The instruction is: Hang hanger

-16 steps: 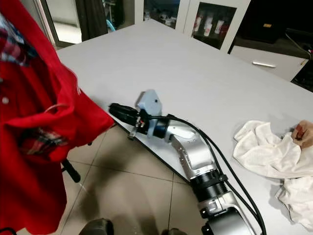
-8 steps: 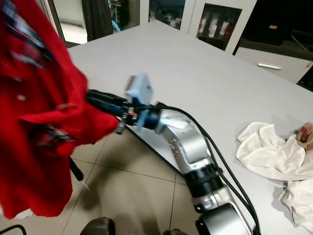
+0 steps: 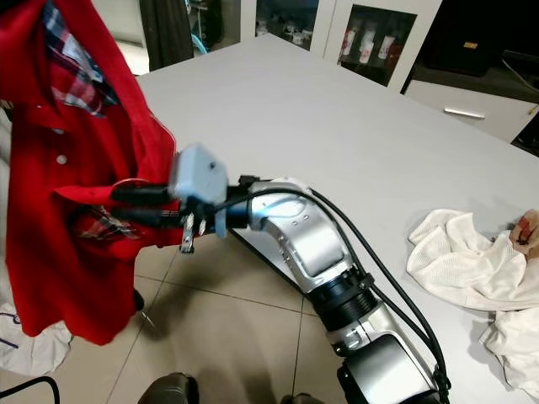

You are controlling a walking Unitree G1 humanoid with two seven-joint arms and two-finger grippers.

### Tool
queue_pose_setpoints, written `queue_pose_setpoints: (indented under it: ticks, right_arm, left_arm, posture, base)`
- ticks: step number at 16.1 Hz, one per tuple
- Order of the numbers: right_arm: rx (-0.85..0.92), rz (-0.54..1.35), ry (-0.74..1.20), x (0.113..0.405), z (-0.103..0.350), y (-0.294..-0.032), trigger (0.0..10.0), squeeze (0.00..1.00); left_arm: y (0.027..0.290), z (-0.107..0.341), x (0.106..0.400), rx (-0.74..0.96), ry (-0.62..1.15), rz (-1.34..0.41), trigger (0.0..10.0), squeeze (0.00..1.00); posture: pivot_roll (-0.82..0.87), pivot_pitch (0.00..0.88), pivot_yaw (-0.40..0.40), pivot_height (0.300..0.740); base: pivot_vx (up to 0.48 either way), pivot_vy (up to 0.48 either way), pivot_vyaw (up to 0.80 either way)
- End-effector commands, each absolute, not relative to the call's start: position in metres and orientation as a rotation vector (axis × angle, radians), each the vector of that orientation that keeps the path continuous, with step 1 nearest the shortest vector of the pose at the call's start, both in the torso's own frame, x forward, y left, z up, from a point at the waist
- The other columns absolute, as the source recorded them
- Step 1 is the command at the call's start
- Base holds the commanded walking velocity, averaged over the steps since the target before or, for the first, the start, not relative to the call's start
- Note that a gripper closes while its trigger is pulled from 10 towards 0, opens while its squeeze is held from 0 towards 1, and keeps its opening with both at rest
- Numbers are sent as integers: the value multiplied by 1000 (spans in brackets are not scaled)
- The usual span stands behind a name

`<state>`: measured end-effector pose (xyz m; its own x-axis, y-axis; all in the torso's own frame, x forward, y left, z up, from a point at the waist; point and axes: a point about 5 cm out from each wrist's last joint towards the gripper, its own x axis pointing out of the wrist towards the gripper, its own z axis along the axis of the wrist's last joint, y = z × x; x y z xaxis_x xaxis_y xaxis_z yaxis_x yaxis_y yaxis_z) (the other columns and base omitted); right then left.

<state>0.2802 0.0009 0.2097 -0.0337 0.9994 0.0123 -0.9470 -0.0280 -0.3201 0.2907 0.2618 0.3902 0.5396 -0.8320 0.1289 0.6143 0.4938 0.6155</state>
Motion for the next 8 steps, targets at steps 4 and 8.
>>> queue_pose_setpoints:
  ticks: [4,8]
  right_arm:
    - [-436,1432,-259,297,207,19,10000,863]
    - [-525,1295,-199,312,201,20,10000,831]
  left_arm:
    - [241,398,290,572,-513,-967,10000,0]
    - [228,384,286,558,-512,-1010,10000,0]
  posture:
    - [144,36,10,740]
    - [142,35,7,740]
  base:
    - [0,0,0]
    - [0,0,0]
